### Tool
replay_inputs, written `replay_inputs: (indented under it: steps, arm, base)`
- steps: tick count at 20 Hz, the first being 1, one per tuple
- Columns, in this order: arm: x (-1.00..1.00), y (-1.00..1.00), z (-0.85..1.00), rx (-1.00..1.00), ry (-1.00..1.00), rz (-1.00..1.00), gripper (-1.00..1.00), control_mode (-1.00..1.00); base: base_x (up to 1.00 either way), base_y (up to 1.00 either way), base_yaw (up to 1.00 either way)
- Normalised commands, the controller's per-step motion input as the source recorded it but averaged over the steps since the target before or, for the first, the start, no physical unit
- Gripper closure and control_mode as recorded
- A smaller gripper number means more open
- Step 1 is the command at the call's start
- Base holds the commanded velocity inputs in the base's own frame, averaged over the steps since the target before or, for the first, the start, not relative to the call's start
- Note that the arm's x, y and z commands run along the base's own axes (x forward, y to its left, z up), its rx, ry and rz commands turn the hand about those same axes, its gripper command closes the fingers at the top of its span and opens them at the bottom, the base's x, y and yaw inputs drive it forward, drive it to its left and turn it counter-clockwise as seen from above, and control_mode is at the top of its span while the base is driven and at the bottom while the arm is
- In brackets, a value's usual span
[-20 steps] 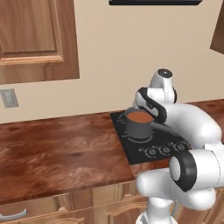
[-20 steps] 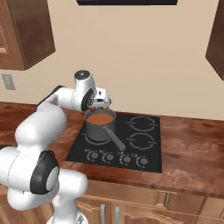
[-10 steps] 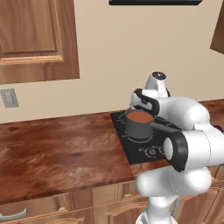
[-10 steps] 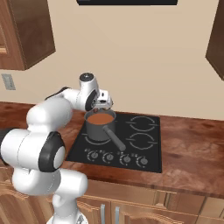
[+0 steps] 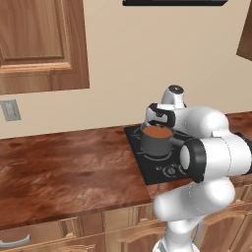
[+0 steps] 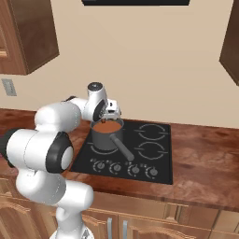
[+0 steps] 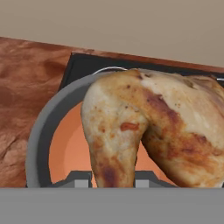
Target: Retrieve the chicken drumstick from the fridge and place it on the saucepan with marinade on the stove.
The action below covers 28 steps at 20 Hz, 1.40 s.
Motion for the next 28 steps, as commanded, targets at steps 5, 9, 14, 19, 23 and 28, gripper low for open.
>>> replay_inputs:
  steps: [5, 9, 14, 19, 23, 28]
  arm:
    - [0.10, 0.00, -0.25, 0.00, 0.00, 0.01, 1.00, -1.00]
    - [0.24, 0.00, -0.16, 0.00, 0.00, 0.00, 1.00, -1.00]
    - [0.30, -0.01, -0.11, 0.00, 0.00, 0.00, 1.00, -1.00]
    - [0.26, 0.00, -0.16, 0.00, 0.00, 0.00, 1.00, -1.00]
    - [0.21, 0.00, -0.18, 0.00, 0.00, 0.01, 1.00, -1.00]
    - [-0.14, -0.03, -0.19, 0.00, -0.01, 0.02, 1.00, -1.00]
  base:
    - [0.00, 0.00, 0.00]
    - [0.00, 0.00, 0.00]
    - [0.00, 0.00, 0.00]
    - [0.00, 0.00, 0.00]
    - [0.00, 0.00, 0.00]
    - [0.00, 0.00, 0.00]
